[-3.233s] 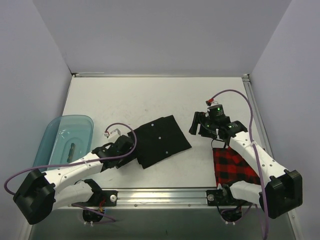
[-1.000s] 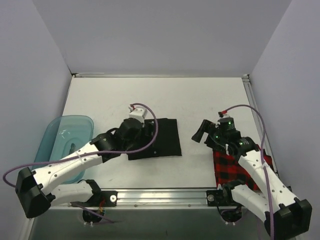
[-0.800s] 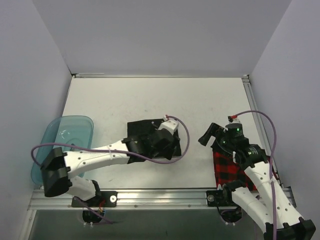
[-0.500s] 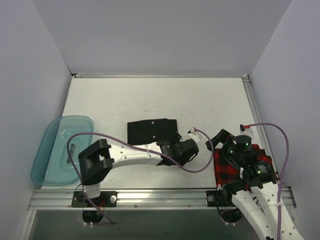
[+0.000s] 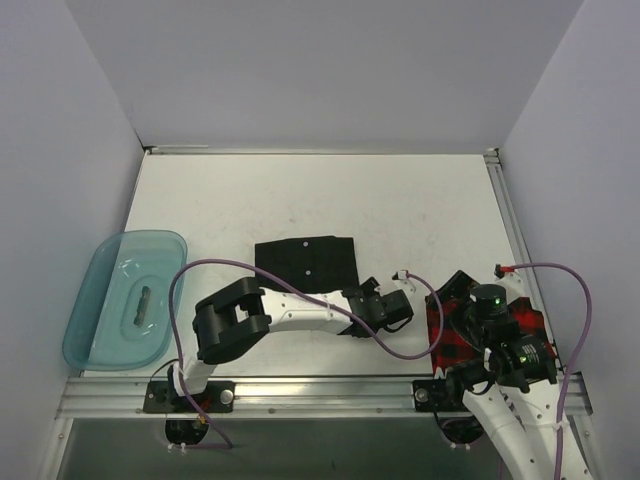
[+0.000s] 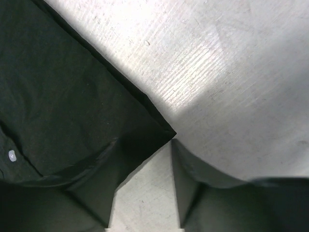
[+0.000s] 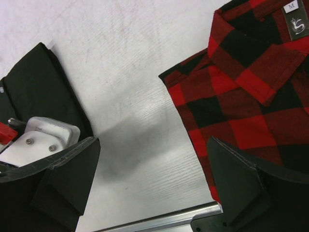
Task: Fold and stack the long sleeve shirts
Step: Neatly place the folded shirt to the corner
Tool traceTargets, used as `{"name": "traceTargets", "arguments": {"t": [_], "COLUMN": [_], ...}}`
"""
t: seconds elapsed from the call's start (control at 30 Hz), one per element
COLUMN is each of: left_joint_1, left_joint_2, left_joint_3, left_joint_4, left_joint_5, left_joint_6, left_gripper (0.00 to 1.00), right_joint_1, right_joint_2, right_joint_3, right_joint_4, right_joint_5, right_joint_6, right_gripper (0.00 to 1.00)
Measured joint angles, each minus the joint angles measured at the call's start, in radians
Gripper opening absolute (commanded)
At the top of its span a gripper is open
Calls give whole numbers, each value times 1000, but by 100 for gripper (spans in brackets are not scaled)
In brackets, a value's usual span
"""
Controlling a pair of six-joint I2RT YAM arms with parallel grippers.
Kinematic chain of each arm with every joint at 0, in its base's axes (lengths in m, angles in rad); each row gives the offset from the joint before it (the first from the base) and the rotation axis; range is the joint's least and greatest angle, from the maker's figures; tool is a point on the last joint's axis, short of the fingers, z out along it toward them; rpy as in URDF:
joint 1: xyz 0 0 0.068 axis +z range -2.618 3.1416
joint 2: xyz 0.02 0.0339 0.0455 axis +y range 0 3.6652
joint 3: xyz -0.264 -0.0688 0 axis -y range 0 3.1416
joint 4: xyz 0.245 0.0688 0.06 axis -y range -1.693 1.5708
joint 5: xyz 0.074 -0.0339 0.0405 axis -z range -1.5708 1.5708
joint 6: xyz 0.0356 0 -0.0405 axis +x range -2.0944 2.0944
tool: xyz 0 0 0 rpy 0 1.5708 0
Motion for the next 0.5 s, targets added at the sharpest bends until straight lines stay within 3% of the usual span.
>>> {"name": "traceTargets", "arguments": {"t": [0.03,0.13,0.37,0.5], "left_joint_1": [-1,-2,3,17], "left_joint_2": [8,26,32,6], "left_joint_3": [0,0,-6,-64], "left_joint_4": [-1,-1,7,42], "left_joint_5": [-5,-13,-25,-23], "left_joint_6": [5,11,-6,-32], "left_gripper": [39,33,0,0], "right_joint_1": [0,0,0,-1], "right_joint_2": [0,2,77,160], "right_joint_3": [0,0,38,82], "right_joint_4": [-3,-10,-18,-16], "right_joint_5": [5,16,19,14], "right_joint_6": [0,-4,-19,-32], "right_gripper": [100,100,100,100]}}
